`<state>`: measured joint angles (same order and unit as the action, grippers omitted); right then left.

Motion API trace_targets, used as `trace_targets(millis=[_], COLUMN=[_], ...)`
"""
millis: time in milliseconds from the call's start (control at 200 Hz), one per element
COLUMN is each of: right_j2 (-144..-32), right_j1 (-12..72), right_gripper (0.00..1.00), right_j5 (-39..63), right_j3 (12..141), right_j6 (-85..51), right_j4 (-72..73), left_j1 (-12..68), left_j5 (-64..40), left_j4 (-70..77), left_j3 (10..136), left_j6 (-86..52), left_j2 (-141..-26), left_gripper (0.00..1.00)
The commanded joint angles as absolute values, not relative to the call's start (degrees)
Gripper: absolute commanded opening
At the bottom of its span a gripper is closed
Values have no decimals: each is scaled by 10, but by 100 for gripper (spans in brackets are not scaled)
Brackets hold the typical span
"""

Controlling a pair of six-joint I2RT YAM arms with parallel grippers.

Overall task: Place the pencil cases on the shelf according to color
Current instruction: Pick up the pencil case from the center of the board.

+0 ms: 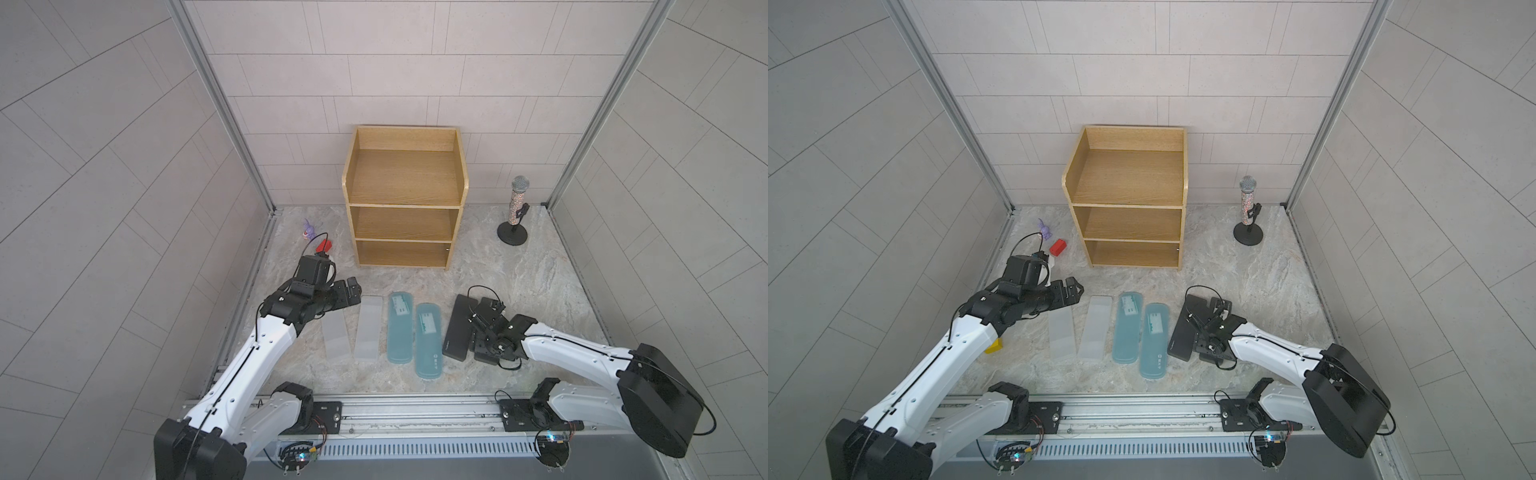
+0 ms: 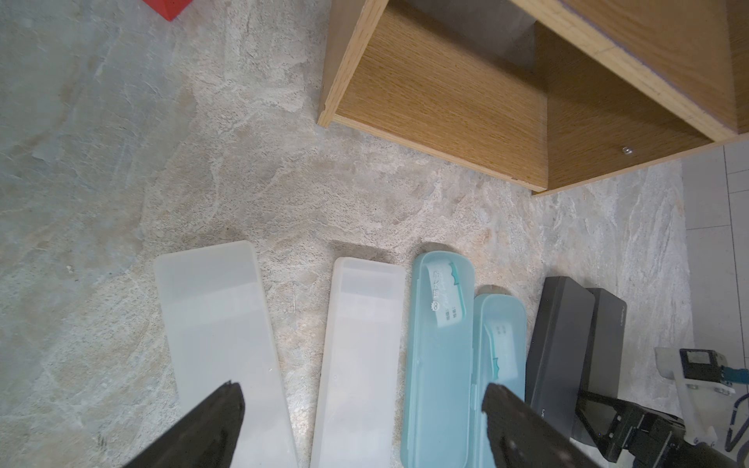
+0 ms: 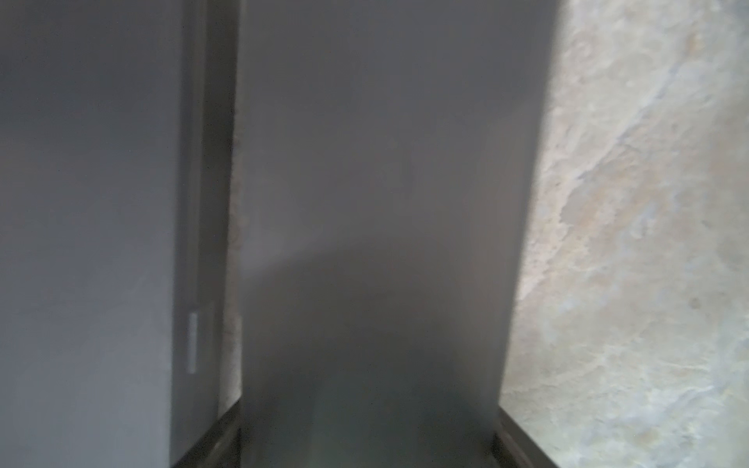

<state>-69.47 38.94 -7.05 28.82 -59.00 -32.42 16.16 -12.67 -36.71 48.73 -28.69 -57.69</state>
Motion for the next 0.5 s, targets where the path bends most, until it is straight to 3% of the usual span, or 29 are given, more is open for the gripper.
trace_targets(millis=[0, 120, 350, 495], right_j2=[-697, -663, -600, -556], right_j1=[402, 412, 436, 453], right_gripper=[65, 54, 50, 39], right_j5=[-53, -69, -117, -126], right_j3=[246, 253, 332, 388], right_j6=[-621, -626, -615, -601], right_j4=[-335, -358, -484, -538], left_j1=[163, 163, 163, 163], left_j5=[-127, -128, -122, -110], left_j4=[-361, -361, -365, -378], left_j3=[500, 500, 502, 507], left_j6=[-283, -283, -280, -289], left_j2=[-573, -573, -565, -554], left_gripper=[100, 100, 100, 100])
